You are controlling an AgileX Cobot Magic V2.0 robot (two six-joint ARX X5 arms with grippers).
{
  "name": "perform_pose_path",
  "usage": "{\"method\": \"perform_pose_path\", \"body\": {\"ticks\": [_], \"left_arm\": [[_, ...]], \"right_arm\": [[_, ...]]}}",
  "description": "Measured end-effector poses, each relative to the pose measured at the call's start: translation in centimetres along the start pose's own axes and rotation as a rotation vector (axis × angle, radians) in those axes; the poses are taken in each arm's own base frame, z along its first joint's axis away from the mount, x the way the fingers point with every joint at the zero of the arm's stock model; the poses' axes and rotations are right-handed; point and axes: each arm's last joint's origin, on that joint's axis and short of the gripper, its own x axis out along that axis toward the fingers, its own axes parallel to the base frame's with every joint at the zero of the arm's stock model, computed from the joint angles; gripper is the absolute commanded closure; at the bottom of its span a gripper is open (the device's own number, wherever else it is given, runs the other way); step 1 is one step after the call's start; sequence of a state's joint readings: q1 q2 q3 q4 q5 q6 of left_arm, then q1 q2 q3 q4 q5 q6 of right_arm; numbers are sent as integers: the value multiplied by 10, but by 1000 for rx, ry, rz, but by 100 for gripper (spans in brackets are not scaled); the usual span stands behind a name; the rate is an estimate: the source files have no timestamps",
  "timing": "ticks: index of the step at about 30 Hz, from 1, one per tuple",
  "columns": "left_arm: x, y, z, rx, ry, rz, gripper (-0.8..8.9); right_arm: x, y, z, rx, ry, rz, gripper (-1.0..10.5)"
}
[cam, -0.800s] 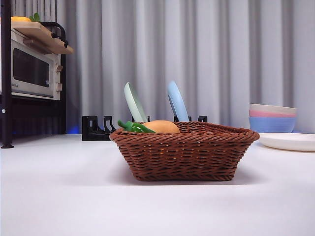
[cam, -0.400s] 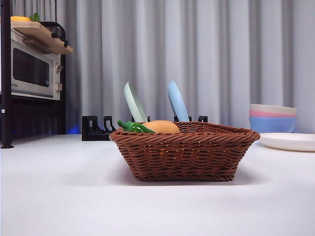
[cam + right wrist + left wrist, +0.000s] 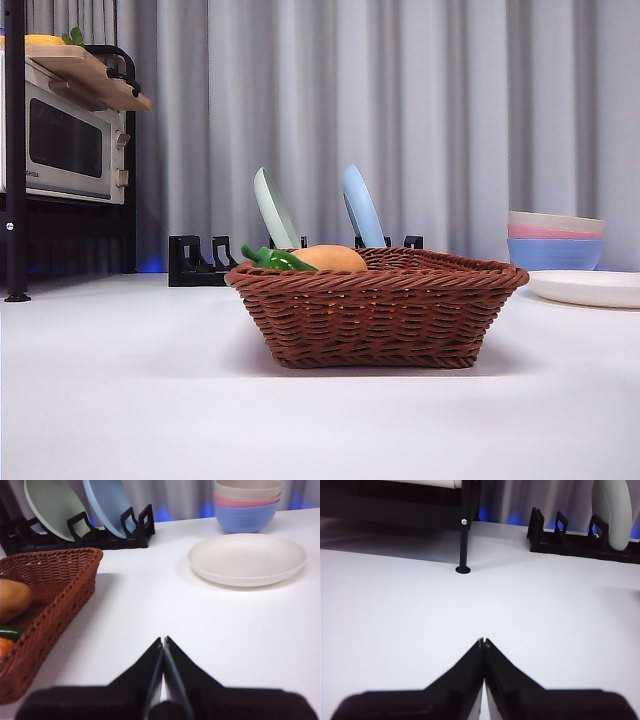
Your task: Pick up the basket,pick up the corn from the table,pick up the potato from the table,pick up the cucumber from the table,put all items into the basket
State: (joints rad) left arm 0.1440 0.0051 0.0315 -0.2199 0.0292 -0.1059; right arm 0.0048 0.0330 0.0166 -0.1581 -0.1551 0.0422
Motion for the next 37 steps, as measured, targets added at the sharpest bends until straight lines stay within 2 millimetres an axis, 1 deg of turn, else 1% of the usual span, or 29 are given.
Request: {"method": "perform_pose_path", "body": {"ticks": [5, 37], "left_arm": [[0, 0, 0, 0, 0, 0, 814], [0, 0, 0, 0, 0, 0, 814]], "right_arm": [[1, 6, 0, -11, 5, 54, 945], [1, 6, 0, -11, 5, 48, 945]]}}
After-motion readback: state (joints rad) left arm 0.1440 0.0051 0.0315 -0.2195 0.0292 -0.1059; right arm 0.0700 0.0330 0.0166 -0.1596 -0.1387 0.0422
